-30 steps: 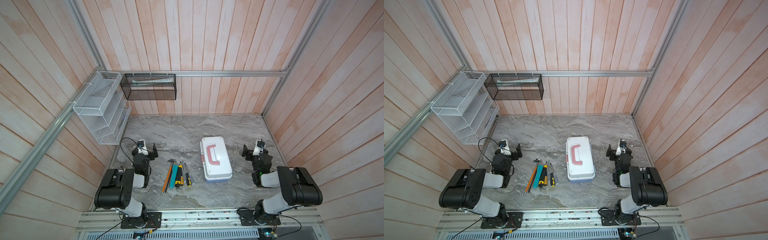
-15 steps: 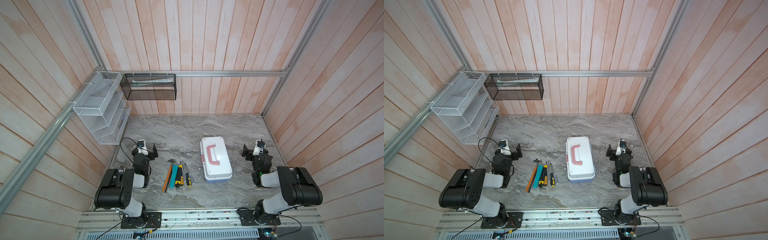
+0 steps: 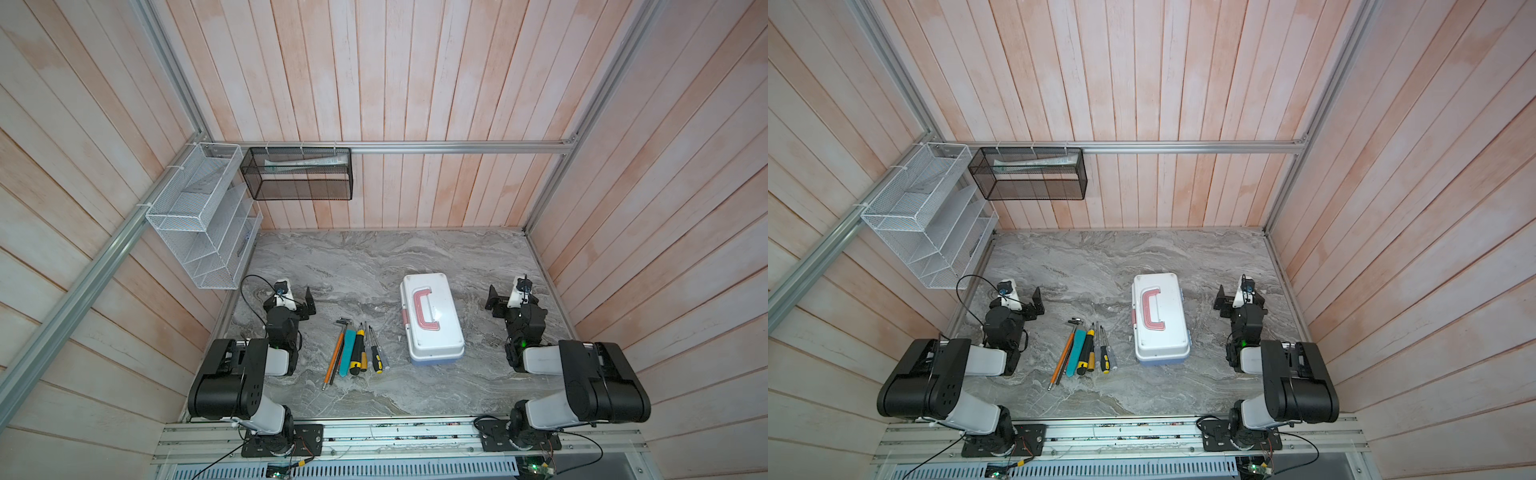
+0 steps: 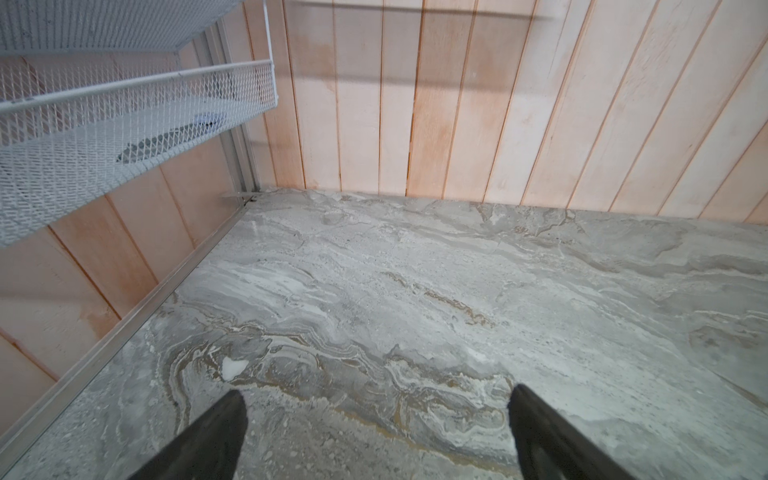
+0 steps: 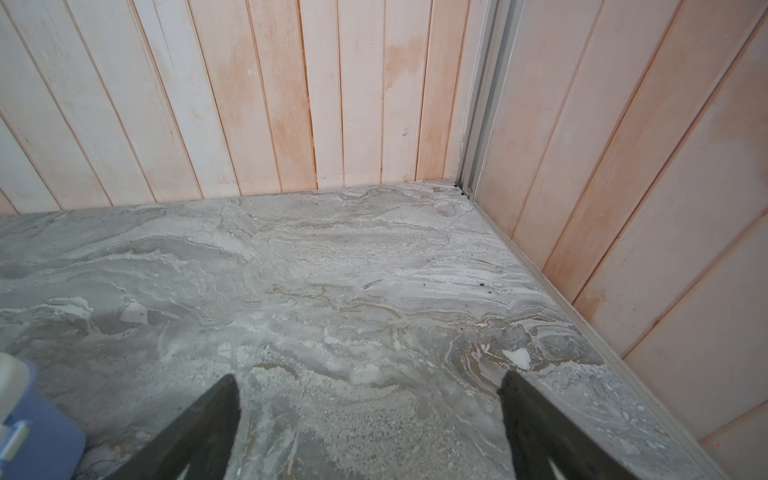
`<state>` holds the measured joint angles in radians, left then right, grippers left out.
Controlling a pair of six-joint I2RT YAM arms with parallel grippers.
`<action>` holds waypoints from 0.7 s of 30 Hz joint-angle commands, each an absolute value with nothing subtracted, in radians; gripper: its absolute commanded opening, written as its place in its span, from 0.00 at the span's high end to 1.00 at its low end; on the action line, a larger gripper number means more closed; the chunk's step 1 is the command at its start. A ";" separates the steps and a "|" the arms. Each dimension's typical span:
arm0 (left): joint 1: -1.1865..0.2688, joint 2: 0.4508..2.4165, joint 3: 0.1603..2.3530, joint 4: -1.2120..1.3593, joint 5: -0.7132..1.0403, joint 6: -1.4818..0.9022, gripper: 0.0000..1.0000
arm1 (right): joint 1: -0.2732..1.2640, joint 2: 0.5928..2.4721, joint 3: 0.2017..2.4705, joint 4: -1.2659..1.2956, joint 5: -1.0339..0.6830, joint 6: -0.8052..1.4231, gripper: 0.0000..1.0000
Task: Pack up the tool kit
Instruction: 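Reach the right gripper to the white tool box while the left approaches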
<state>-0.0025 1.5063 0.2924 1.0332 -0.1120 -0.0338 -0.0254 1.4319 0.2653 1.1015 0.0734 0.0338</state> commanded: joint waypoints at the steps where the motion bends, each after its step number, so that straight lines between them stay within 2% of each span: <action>1: 0.000 1.380 0.394 0.800 -0.137 -0.048 0.00 | 0.005 1.318 0.333 0.910 0.140 0.045 0.06; 4: -0.001 1.270 0.526 0.462 -0.094 -0.207 0.00 | 0.060 1.198 0.517 0.499 0.142 0.106 0.10; 6: -0.006 1.230 0.606 0.277 0.038 -0.315 0.00 | 0.130 1.160 0.681 0.189 0.168 0.188 0.12; 9: -0.065 1.194 0.660 0.114 0.153 -0.375 0.00 | 0.277 1.153 0.908 -0.171 0.189 0.244 0.14; 12: -0.163 1.140 0.653 0.012 0.184 -0.364 0.00 | 0.414 1.187 1.111 -0.434 0.177 0.314 0.16; 15: -0.183 1.071 0.596 -0.002 0.274 -0.425 0.00 | 0.517 1.227 1.235 -0.590 0.152 0.418 0.20; 17: -0.183 1.016 0.550 0.008 0.307 -0.480 0.00 | 0.557 1.246 1.255 -0.627 0.080 0.480 0.25; 21: -0.194 0.932 0.449 0.108 0.408 -0.585 0.00 | 0.646 1.288 1.246 -0.630 0.000 0.572 0.27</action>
